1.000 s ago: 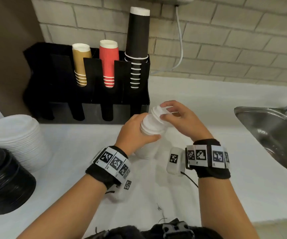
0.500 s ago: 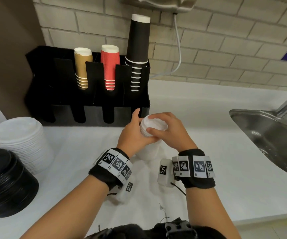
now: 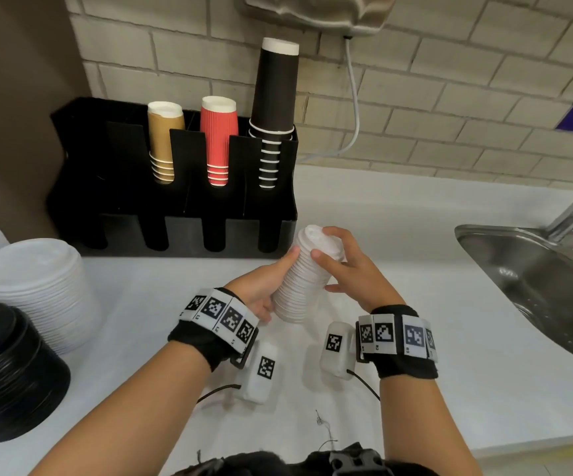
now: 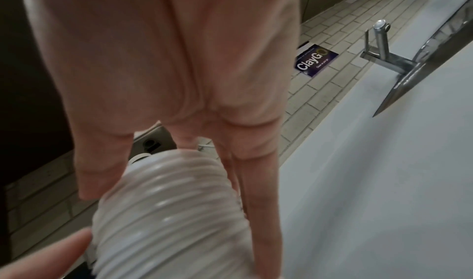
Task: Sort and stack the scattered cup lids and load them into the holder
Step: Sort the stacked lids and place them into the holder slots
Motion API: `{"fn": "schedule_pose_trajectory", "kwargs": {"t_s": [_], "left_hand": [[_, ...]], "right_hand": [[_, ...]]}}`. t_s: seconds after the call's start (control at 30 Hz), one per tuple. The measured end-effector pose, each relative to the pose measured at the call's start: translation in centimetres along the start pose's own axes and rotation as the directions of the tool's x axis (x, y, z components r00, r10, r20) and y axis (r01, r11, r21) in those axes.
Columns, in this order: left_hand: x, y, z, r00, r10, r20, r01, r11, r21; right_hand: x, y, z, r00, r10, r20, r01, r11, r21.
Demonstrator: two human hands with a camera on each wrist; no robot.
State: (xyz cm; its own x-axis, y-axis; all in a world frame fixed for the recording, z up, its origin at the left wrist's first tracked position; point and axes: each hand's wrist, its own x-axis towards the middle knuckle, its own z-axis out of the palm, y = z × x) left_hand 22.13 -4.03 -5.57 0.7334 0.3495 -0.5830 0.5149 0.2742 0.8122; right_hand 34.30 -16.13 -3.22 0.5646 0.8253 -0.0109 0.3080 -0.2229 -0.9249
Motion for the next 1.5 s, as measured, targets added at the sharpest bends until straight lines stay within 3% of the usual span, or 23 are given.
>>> {"fn": "schedule_pose_trajectory", "kwargs": {"t_s": [0.2,0.4,0.73,1.0,1.27,1.5], "left_hand": [[1.1,1.5,2.0,1.000,0.019,-0.018,-0.021,0.996,-0.084],[0.5,1.2,1.4,0.999,0.023,-0.047,-0.030,0.986,-0.161],[-3.3,-2.3,-5.0,0.941,0.164,-0.298,-0.232,0.949,-0.212],[-5.3,-4.1,-6.0,0.927,0.155,-0.342,-0.249,0.935,-0.251],[-6.0,-4.3,-6.1,0.925,0.175,-0.338,-0.269,0.929,-0.255],[-6.1,-3.9,-6.2,0.923,0.200,-0.328,-0.289,0.924,-0.251]], "right_hand": [[1.6,-0.1,-1.5,1.000,0.024,-0.014,-0.025,0.997,-0.077],[3.2,-0.5,-2.8,0.996,0.040,0.084,-0.011,0.946,-0.325],[5.8,-4.0,-3.9,0.943,0.162,0.292,0.089,0.722,-0.687],[6.8,-5.8,-3.9,0.922,0.223,0.318,0.131,0.593,-0.795],[7.3,-5.8,-3.4,0.918,0.237,0.319,0.128,0.584,-0.802],[7.2,-6.5,-4.4,0.937,0.124,0.326,0.185,0.618,-0.765]]}}
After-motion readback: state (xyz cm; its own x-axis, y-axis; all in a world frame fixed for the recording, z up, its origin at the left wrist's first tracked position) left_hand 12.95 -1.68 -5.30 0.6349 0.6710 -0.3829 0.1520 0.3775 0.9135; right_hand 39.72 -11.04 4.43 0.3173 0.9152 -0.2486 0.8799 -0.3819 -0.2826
